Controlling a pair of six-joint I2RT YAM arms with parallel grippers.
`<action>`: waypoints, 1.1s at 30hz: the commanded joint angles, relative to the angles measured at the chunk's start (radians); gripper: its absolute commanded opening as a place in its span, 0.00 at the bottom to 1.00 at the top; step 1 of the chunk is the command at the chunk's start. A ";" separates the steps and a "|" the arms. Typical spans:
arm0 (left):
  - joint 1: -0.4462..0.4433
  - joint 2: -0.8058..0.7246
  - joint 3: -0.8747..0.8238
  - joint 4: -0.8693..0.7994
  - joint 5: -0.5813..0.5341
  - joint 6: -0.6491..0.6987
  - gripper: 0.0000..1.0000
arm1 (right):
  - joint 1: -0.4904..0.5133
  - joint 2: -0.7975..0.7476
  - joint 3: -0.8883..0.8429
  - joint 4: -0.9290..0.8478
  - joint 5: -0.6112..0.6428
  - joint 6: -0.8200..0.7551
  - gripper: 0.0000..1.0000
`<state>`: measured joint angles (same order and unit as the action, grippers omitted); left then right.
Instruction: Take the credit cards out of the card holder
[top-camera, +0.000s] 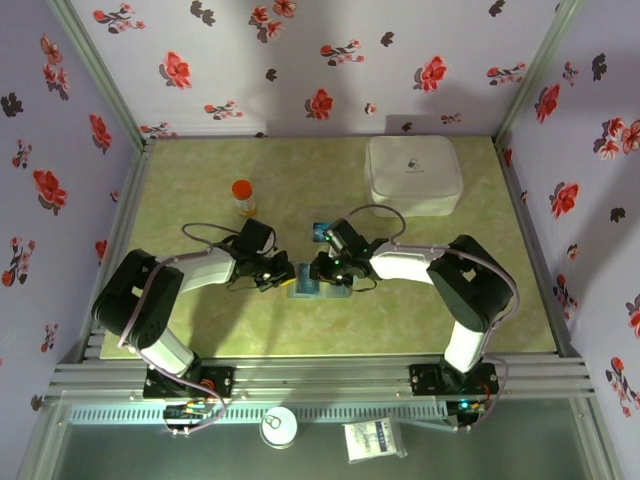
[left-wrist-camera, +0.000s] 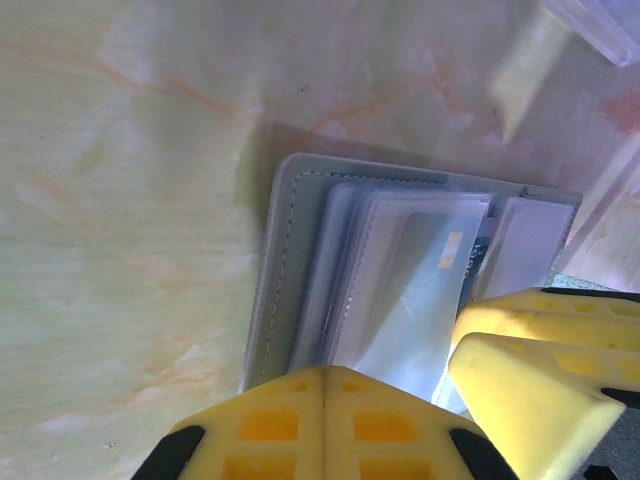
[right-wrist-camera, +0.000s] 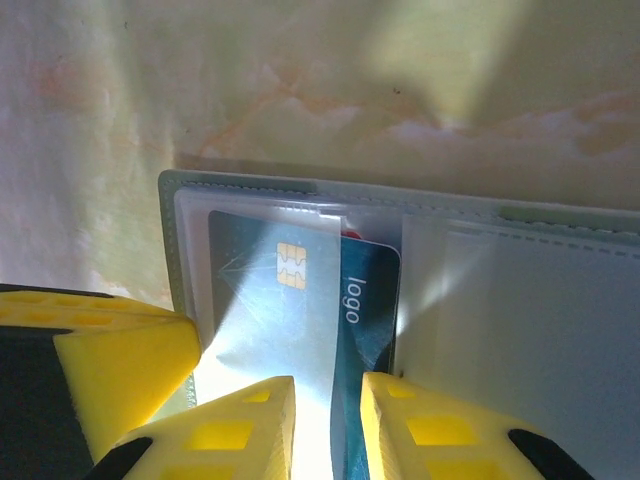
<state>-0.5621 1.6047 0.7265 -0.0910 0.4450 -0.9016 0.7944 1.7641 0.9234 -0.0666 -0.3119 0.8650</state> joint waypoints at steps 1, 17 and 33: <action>0.010 0.009 -0.007 -0.032 -0.014 0.031 0.00 | 0.007 -0.024 0.012 -0.079 0.048 -0.028 0.25; 0.014 -0.072 0.035 -0.075 -0.006 0.035 0.00 | 0.009 -0.087 0.001 -0.065 0.042 -0.039 0.26; -0.045 0.031 0.088 -0.085 -0.021 0.044 0.00 | 0.008 -0.090 -0.040 -0.021 0.022 0.003 0.26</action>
<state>-0.6052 1.6150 0.8055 -0.1535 0.4442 -0.8829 0.7952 1.6646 0.8982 -0.1093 -0.2848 0.8486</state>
